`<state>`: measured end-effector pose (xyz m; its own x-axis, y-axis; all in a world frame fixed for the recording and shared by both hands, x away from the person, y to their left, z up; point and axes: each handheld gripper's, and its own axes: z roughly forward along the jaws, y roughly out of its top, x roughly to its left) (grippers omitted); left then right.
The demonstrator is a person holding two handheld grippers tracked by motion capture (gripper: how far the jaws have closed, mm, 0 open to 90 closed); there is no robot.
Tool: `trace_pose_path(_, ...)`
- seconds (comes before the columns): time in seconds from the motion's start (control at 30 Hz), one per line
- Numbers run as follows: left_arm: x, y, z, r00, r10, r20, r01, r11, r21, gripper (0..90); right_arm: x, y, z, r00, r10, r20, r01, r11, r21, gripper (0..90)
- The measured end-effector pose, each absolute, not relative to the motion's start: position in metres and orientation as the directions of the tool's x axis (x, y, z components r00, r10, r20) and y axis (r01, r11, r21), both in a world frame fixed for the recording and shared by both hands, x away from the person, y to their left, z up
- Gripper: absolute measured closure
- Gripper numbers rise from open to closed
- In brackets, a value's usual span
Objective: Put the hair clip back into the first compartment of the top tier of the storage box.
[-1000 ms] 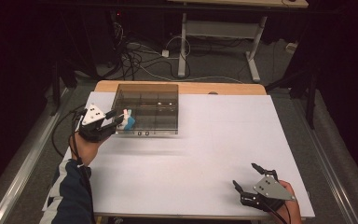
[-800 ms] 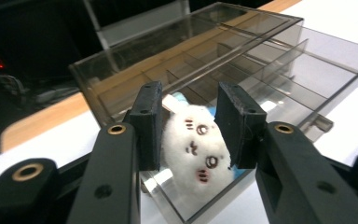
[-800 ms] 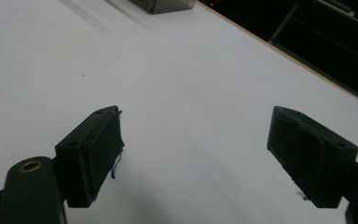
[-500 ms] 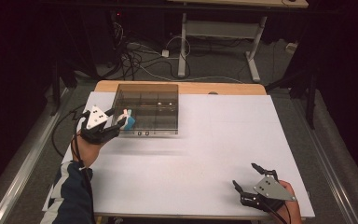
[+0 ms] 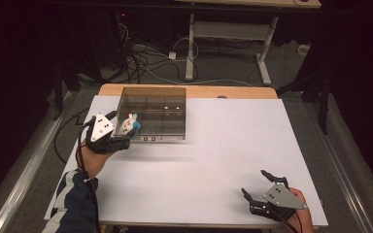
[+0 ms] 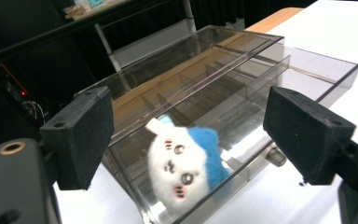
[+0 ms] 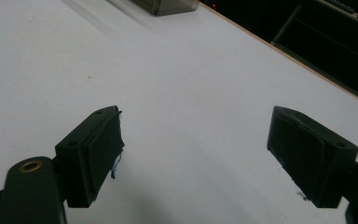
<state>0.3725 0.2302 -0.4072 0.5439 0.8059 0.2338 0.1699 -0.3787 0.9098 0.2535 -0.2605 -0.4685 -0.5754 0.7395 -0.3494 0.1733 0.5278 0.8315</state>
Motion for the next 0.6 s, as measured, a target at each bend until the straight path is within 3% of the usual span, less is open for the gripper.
trace_pose_path(0.6,0.345,0.205,-0.404,0.603,0.758,0.247,0.090,-0.372,0.924,15.7,0.253,-0.259,-0.468,-0.579,0.740,-0.342,0.174,0.522,0.835,18.4)
